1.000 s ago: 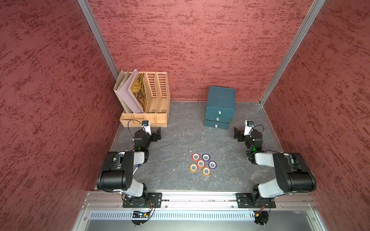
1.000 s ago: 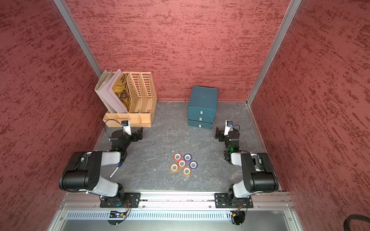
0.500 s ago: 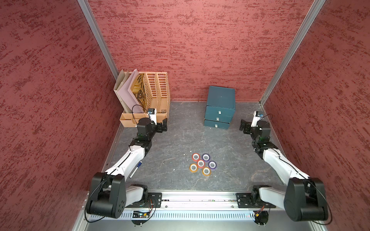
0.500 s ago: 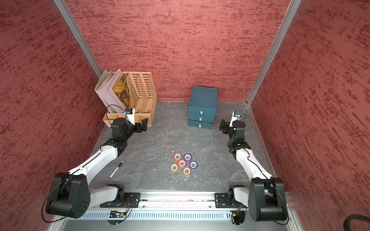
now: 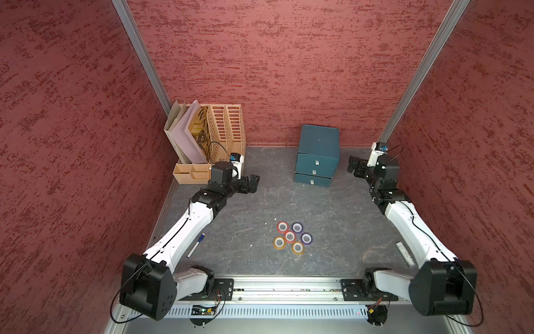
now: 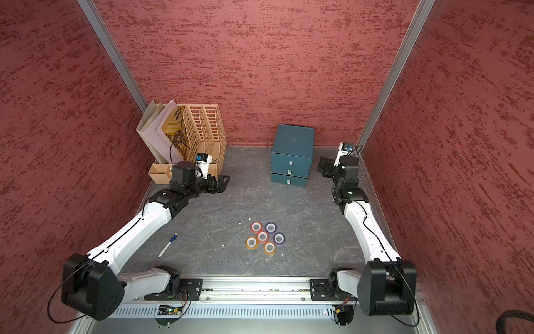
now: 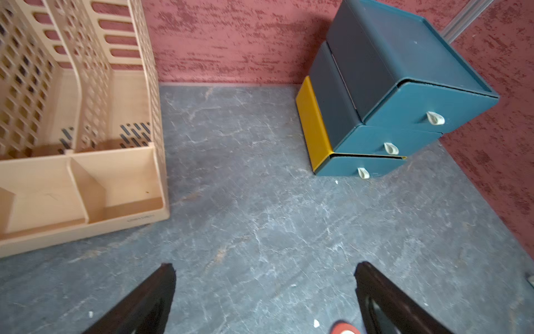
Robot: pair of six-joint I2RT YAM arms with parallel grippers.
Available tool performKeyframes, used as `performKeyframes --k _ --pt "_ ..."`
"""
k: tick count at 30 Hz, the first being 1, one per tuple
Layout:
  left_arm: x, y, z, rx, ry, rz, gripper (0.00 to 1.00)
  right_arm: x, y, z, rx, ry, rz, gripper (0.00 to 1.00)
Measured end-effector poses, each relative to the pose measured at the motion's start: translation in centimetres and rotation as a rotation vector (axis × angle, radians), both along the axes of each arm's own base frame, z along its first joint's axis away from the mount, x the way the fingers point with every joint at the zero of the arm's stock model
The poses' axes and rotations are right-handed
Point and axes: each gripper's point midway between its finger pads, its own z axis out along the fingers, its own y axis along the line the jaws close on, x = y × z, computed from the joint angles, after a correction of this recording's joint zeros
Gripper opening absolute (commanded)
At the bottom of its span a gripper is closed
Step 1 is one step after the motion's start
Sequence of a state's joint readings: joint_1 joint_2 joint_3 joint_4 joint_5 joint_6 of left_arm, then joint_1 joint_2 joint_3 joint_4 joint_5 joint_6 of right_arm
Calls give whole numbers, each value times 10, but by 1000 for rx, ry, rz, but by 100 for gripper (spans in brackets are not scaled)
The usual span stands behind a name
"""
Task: Place the transparent tape into the drawer according to color
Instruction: Move the storage box to the center of the board.
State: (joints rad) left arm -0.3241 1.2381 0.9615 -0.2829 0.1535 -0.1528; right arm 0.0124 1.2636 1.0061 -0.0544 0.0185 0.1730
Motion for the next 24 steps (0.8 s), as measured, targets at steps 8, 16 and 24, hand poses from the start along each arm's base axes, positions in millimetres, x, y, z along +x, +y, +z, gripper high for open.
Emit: performKeyframes --k 8,16,24 --pt "-1 -25 -17 -32 81 -48 100 44 25 7 98 46 116 99" --pt "-2 -31 -17 -60 90 -64 100 83 50 -18 188 144 234 98" --pt "-2 -32 -16 -63 85 -65 100 109 63 -34 228 200 297 99"
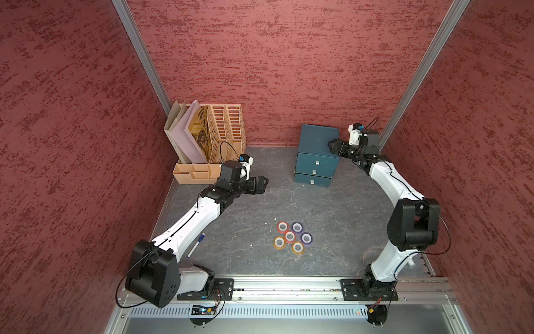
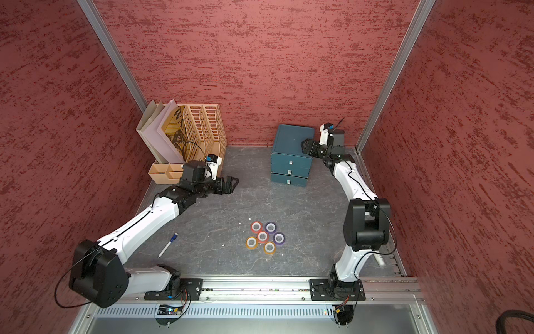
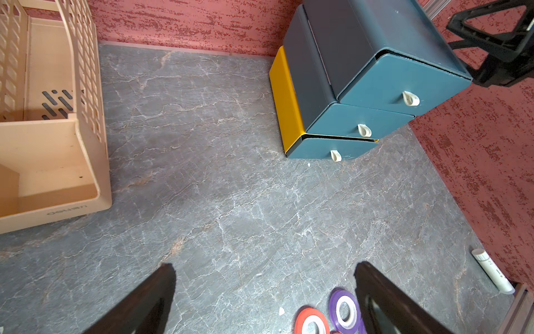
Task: Place the transparent tape into the drawer according to color
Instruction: Move the storage box to the center of the board.
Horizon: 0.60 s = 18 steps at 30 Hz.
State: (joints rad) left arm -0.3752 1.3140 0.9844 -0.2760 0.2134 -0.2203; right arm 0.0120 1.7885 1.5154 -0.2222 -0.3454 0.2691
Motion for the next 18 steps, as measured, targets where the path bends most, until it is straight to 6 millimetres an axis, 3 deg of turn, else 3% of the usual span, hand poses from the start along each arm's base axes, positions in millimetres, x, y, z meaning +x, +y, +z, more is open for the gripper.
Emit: performKeyframes --k 9,18 --pt "-1 1 -3 2 5 0 100 16 16 -24 16 47 106 98" --pt "-3 4 -11 1 23 1 100 9 32 -24 41 20 266 99"
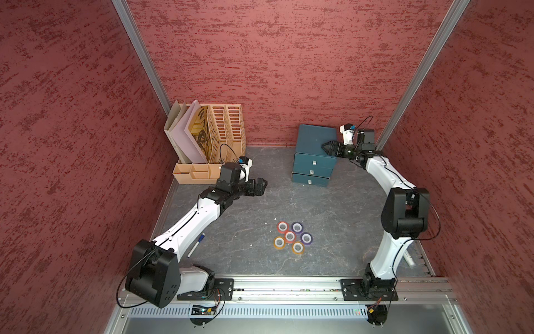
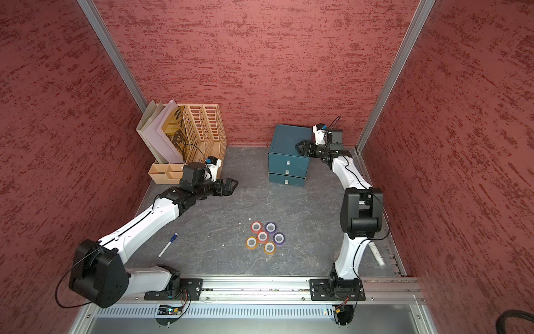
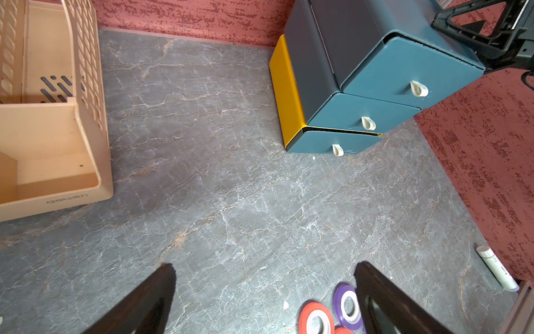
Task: Place the transparent tape into the drawer according to color
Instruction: Move the storage box to the center of the board.
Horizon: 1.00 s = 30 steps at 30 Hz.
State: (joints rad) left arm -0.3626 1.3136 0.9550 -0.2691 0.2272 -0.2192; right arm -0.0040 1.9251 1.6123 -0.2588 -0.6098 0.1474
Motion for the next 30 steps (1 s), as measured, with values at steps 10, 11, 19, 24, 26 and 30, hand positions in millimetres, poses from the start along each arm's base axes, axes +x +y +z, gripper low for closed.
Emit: performKeyframes --k 10,11,19,24,26,30 --pt "1 0 -2 0 4 -9 100 -13 36 -2 40 -7 221 98" --pt "1 0 -3 0 6 -9 100 -15 41 -2 40 -7 241 99" --pt "2 2 -2 -4 5 -5 100 -33 86 -2 24 -6 402 99" --pt "5 9 0 -8 1 13 100 -49 114 -3 18 1 496 99" --pt "7 12 5 -14 -9 20 100 -56 123 -3 17 0 529 99" --pt "9 16 19 -40 -34 35 100 -65 139 -2 11 6 573 98"
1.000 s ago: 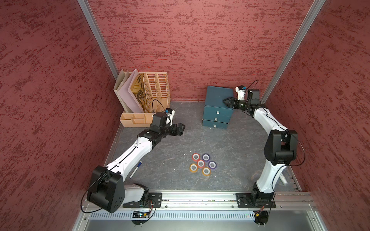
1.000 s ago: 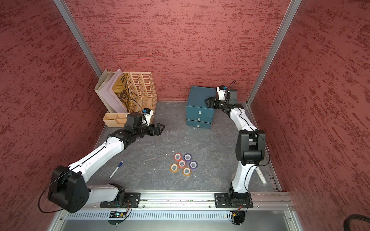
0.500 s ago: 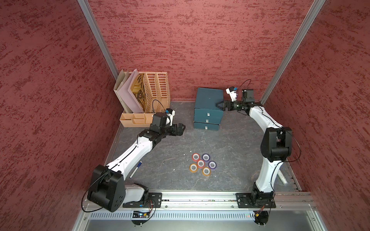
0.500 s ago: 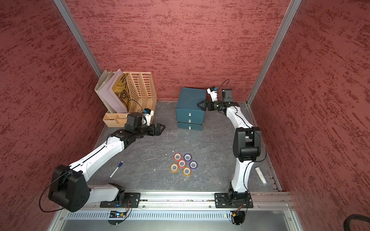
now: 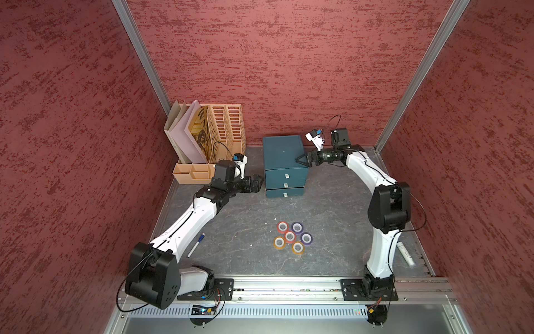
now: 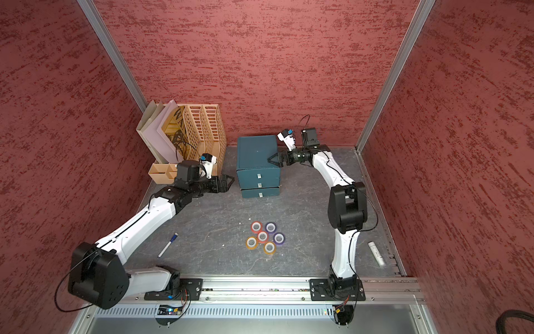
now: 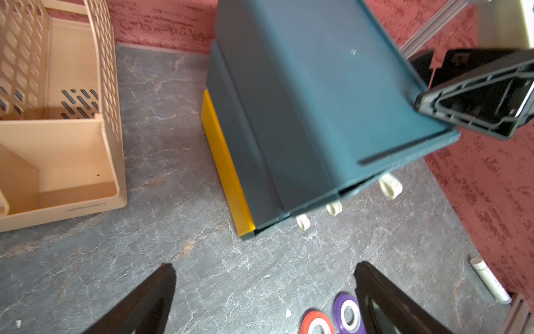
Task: Place the transparent tape into the drawer according to color
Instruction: Move the storage box to the center of the board.
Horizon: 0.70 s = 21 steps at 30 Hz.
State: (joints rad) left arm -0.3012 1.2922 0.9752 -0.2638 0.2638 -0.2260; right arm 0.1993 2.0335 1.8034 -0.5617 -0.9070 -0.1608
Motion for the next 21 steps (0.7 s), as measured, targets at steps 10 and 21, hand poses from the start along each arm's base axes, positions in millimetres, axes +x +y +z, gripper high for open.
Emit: performKeyframes --k 10,21 --pt "14 -13 43 -95 -55 -35 100 7 0 8 -93 -72 -100 99" --pt "45 -40 24 -168 32 -83 100 -30 -43 74 -87 -191 -382 98"
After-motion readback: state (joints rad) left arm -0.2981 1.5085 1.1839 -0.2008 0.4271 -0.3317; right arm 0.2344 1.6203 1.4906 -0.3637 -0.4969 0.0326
